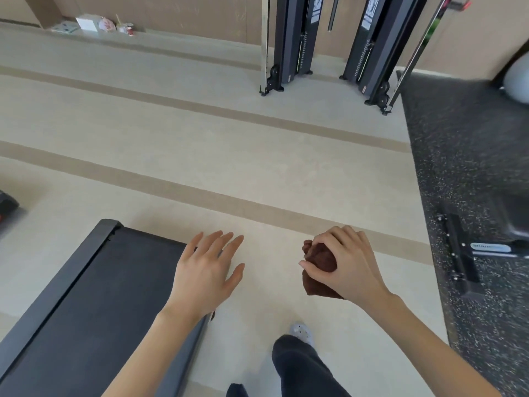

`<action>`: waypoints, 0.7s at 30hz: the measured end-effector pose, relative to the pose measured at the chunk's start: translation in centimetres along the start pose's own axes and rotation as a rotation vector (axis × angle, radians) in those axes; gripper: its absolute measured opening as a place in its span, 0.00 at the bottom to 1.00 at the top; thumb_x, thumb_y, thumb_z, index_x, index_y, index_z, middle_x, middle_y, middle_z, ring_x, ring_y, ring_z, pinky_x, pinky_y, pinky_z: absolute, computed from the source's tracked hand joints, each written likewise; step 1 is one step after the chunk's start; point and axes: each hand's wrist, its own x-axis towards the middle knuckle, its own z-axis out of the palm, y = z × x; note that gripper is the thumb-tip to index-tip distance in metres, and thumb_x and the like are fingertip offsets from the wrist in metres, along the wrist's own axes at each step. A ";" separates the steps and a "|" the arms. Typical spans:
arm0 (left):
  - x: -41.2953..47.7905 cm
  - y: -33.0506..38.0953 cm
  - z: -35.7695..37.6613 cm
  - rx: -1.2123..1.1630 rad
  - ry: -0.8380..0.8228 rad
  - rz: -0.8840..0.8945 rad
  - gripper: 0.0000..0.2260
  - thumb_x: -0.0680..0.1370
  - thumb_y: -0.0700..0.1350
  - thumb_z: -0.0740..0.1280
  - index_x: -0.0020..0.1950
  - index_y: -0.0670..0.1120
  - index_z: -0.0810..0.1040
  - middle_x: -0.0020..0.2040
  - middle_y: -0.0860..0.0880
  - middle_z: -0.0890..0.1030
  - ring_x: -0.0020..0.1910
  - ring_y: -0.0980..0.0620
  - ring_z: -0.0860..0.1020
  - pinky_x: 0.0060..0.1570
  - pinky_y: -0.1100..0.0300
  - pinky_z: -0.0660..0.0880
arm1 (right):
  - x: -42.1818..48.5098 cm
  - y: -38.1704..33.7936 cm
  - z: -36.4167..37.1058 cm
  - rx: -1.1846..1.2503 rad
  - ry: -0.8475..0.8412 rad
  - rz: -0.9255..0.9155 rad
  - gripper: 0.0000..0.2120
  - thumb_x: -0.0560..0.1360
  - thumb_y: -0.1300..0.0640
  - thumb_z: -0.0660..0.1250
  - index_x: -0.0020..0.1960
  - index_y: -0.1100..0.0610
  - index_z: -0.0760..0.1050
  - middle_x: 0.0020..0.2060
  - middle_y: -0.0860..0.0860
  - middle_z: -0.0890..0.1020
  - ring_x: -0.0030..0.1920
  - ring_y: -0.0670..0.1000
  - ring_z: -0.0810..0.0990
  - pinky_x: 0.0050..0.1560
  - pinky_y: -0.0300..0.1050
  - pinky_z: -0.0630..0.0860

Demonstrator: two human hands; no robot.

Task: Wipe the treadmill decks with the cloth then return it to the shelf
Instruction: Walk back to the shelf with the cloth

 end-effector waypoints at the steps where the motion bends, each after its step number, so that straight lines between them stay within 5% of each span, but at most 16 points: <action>1: 1.4 0.2 0.4 -0.005 -0.005 -0.023 0.19 0.75 0.53 0.58 0.59 0.45 0.79 0.55 0.47 0.82 0.56 0.46 0.79 0.60 0.47 0.72 | 1.2 1.0 -0.2 0.011 -0.004 -0.003 0.18 0.66 0.38 0.66 0.41 0.53 0.77 0.39 0.46 0.79 0.41 0.53 0.76 0.44 0.49 0.70; 13: 16.4 3.3 2.5 0.011 -0.065 -0.129 0.22 0.74 0.55 0.57 0.61 0.46 0.78 0.58 0.46 0.80 0.59 0.44 0.77 0.61 0.44 0.71 | 16.3 10.4 -0.7 0.108 0.001 -0.124 0.18 0.67 0.38 0.65 0.42 0.53 0.77 0.40 0.46 0.79 0.41 0.52 0.75 0.43 0.49 0.70; 21: 22.1 -2.3 5.2 -0.033 -0.163 -0.249 0.23 0.73 0.56 0.57 0.61 0.47 0.78 0.59 0.47 0.80 0.60 0.45 0.77 0.59 0.46 0.73 | 24.8 12.2 5.4 0.188 -0.095 -0.089 0.18 0.67 0.37 0.64 0.42 0.52 0.76 0.40 0.45 0.79 0.42 0.51 0.75 0.44 0.49 0.70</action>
